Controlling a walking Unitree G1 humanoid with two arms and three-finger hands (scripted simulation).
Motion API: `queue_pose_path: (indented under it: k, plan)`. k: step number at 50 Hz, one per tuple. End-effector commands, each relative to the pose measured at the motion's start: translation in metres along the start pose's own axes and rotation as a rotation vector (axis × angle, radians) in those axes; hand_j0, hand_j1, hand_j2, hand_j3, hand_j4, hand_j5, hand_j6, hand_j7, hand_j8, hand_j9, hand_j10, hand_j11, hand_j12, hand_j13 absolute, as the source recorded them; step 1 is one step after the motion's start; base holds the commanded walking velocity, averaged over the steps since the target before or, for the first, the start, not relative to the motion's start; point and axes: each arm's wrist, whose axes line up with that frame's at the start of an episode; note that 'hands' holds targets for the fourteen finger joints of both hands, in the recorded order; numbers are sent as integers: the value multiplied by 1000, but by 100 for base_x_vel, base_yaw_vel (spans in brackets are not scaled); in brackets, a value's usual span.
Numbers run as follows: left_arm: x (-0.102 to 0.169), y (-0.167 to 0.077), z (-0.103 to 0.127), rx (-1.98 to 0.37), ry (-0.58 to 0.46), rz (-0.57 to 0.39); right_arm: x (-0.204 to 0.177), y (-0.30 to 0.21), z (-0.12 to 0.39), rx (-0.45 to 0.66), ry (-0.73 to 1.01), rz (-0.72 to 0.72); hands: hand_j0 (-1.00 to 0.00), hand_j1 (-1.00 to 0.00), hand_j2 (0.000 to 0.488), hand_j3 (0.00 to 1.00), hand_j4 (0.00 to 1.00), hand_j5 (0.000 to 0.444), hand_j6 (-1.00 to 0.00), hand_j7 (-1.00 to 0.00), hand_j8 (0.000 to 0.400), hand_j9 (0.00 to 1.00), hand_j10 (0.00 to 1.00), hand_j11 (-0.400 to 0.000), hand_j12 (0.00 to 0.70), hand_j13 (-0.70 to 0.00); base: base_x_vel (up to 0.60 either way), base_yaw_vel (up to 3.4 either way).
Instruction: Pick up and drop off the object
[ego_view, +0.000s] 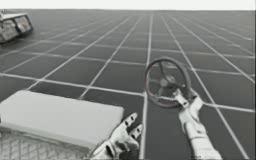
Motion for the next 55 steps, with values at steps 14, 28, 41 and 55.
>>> queue_pose_path:
  k: [14,28,41,55]
  plan:
    - [1,-6,2,23,-2,-11,0,-1,11,37,-31,11,0,0,0,1000,1000,0,0,0,0,1000,1000,-400,0,-700,48,22]
    - [1,-6,2,23,-2,-11,0,-1,11,37,-31,11,0,0,0,1000,1000,0,0,0,0,1000,1000,-400,0,-700,40,40]
    - [1,-6,2,23,-2,-11,0,-1,11,37,-31,11,0,0,0,1000,1000,0,0,0,0,1000,1000,-400,0,-700,34,53]
    - [1,-6,2,23,-2,-11,0,-1,11,37,-31,11,0,0,0,1000,1000,0,0,0,0,1000,1000,-400,0,-700,29,65]
